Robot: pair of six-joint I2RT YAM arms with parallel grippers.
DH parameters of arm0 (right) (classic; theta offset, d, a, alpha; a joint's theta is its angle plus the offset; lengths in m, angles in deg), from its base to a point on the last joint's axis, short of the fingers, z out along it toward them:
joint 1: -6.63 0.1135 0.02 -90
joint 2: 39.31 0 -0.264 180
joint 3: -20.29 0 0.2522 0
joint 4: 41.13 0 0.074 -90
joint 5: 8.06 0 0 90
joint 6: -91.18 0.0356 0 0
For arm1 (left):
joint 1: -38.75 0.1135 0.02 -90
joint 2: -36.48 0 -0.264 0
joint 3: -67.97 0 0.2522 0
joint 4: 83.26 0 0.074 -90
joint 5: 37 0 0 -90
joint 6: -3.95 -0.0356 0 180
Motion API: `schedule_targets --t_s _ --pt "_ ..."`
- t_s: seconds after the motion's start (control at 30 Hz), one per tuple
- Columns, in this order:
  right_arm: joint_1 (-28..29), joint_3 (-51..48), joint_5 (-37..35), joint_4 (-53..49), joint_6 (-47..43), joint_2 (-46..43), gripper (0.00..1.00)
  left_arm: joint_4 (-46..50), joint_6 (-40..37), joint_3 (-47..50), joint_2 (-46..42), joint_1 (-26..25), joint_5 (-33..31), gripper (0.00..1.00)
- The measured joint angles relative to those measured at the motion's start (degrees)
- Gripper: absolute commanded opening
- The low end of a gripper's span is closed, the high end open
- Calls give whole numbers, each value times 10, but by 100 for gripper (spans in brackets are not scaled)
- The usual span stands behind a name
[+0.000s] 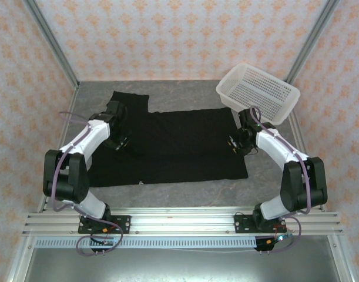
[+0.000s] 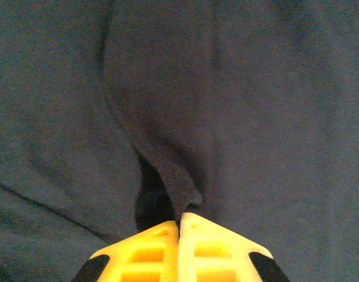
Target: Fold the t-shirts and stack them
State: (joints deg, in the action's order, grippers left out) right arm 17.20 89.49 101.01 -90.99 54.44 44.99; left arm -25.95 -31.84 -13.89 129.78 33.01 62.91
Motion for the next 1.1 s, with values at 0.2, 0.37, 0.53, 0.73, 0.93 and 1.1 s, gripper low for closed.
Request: schedule_targets --t_s 0.2,0.37,0.53,0.73,0.93,1.1 --pt "0 -7 -2 -5 0 -8 27 20 -55 -93 87 -27 -9 0" --pt "0 -8 -2 -9 0 -13 27 47 -103 -144 141 -51 -30 0" --pt "0 -13 -7 -11 0 -17 27 73 -141 -184 162 -71 -56 0" --pt "0 -18 -7 -12 0 -17 27 96 -188 -253 211 -94 -73 0" --pt "0 -18 -7 -12 0 -17 27 129 -245 -310 288 -119 -109 29" --pt "0 -18 -7 -15 -2 -17 28 139 -263 -315 289 -127 -164 57"
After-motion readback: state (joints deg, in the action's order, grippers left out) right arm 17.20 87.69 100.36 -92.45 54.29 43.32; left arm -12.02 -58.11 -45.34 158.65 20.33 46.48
